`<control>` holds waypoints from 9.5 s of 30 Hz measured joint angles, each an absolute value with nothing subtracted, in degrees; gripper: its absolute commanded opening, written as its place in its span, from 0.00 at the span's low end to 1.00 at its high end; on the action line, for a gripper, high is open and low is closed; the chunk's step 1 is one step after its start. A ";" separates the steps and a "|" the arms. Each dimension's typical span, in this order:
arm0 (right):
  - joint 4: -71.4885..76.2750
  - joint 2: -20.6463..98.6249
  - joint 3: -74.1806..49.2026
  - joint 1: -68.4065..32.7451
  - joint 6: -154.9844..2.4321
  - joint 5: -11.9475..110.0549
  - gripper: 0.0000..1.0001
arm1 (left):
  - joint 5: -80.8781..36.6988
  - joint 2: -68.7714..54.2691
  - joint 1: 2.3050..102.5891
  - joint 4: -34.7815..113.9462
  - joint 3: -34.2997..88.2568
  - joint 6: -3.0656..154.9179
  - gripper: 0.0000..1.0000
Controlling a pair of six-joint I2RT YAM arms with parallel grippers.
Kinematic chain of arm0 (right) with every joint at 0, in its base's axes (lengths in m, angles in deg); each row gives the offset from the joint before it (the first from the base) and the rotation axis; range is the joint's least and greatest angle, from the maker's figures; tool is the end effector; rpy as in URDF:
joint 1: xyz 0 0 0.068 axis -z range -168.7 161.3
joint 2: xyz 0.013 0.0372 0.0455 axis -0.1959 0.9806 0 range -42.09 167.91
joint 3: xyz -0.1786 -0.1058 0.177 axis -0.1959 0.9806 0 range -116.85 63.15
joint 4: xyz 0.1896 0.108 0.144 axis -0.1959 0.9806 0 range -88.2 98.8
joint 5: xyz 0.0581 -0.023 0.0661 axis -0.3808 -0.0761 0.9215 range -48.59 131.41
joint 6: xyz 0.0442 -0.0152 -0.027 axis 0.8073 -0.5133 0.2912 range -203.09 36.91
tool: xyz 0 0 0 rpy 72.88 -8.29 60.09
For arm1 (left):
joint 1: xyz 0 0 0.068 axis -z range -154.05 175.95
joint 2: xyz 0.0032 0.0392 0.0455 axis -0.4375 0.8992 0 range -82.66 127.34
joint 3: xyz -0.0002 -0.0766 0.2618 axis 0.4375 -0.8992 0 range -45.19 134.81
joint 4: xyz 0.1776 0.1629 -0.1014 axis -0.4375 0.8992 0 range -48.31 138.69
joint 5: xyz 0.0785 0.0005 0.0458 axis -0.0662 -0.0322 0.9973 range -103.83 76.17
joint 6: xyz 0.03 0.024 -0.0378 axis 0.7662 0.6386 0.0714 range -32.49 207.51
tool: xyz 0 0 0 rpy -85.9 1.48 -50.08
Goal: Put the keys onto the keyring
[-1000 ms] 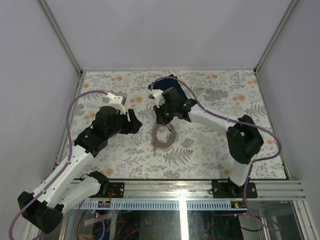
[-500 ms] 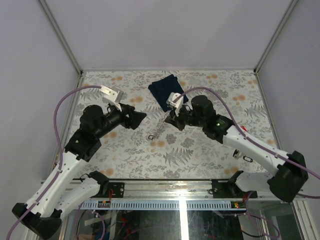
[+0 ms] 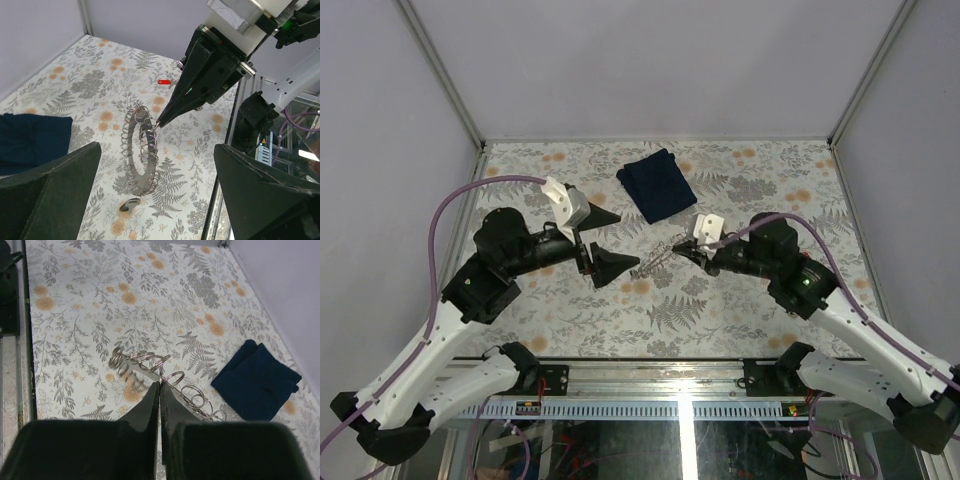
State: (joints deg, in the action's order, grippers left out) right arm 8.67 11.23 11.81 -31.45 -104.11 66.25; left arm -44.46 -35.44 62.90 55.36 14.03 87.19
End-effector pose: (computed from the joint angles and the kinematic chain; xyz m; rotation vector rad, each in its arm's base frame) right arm 0.1473 0.1565 0.3603 -1.1871 1.2927 0.6514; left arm 0.1269 -0.1183 0.4139 0.9182 1.4022 -0.9231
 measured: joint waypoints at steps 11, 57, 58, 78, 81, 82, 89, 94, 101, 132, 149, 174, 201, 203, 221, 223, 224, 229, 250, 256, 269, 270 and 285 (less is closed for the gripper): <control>13.72 2.75 12.23 -31.95 -115.14 73.88 0.00 | -39.67 -32.81 72.36 55.60 16.22 92.67 0.79; 29.33 3.49 4.27 -36.32 -128.98 85.01 0.00 | -41.29 -23.00 80.43 62.72 22.66 112.02 0.34; 29.30 3.49 4.19 -36.32 -128.94 85.22 0.00 | -40.70 -23.00 80.97 62.75 22.53 112.37 0.34; 28.43 3.49 4.05 -36.32 -127.51 85.95 0.00 | -36.81 -23.63 83.99 64.03 20.11 114.64 0.41; 28.28 3.49 4.05 -36.32 -127.45 85.95 0.00 | -36.79 -24.16 84.19 64.23 19.78 114.66 0.41; 28.23 3.49 4.05 -36.32 -127.43 85.95 0.00 | -36.79 -24.27 84.21 64.34 19.71 114.66 0.41; 28.23 3.49 4.05 -36.32 -127.17 85.95 0.00 | -36.77 -24.46 84.91 64.52 19.69 114.66 0.41; 28.08 3.49 4.05 -36.32 -126.86 85.95 0.00 | -36.88 -24.40 85.58 64.52 19.69 114.66 0.41; 28.08 3.49 4.05 -36.32 -126.79 85.92 0.00 | -37.38 -24.38 86.09 64.54 19.69 114.66 0.37; 28.12 3.82 4.05 -36.32 -126.55 86.14 0.00 | -40.44 -22.80 87.42 65.78 21.64 115.30 0.17; 28.74 3.43 4.05 -36.32 -126.25 85.57 0.08 | -41.40 -21.95 87.79 68.03 22.18 114.09 0.00; 10.03 -4.03 15.81 -36.34 -101.26 79.54 0.36 | -35.19 -29.01 87.84 56.54 12.48 104.61 0.00; -1.84 -4.31 19.64 -36.34 -91.63 83.32 0.30 | -42.06 -31.54 87.84 50.66 10.27 100.17 0.00; -1.89 -4.09 19.92 -36.34 -91.60 83.78 0.28 | -42.03 -31.57 87.84 50.66 10.27 100.17 0.00; -7.79 -2.98 22.28 -36.34 -87.65 86.06 0.00 | -42.01 -32.05 87.84 50.29 10.27 99.80 0.00; -7.98 -2.98 22.33 -36.34 -87.52 86.14 0.00 | -41.99 -32.18 87.84 50.29 10.27 99.78 0.01; -7.96 -3.00 22.33 -36.34 -87.54 86.14 0.00 | -41.97 -32.20 87.84 50.29 10.27 99.78 0.04; -4.57 -3.37 21.45 -36.34 -90.10 85.86 0.00 | -41.34 -32.13 87.84 50.29 10.29 99.87 0.21; 43.49 9.50 -7.42 -36.38 -111.65 73.25 0.00 | -35.35 -25.82 87.84 58.46 17.62 107.93 0.31; 47.18 10.62 -9.04 -36.38 -113.13 71.80 0.00 | -34.93 -24.64 87.84 58.35 17.70 108.02 0.32; 47.34 10.70 -9.02 -36.38 -113.29 71.04 0.00 | -35.72 -21.38 87.84 57.98 18.38 107.80 0.26; 47.29 10.70 -9.02 -36.38 -113.29 71.06 0.00 | -35.83 -21.10 87.84 57.94 18.69 107.80 0.25; 45.70 10.70 -8.88 -36.38 -113.24 72.37 0.00 | -36.92 -19.22 87.84 57.83 20.46 107.93 0.18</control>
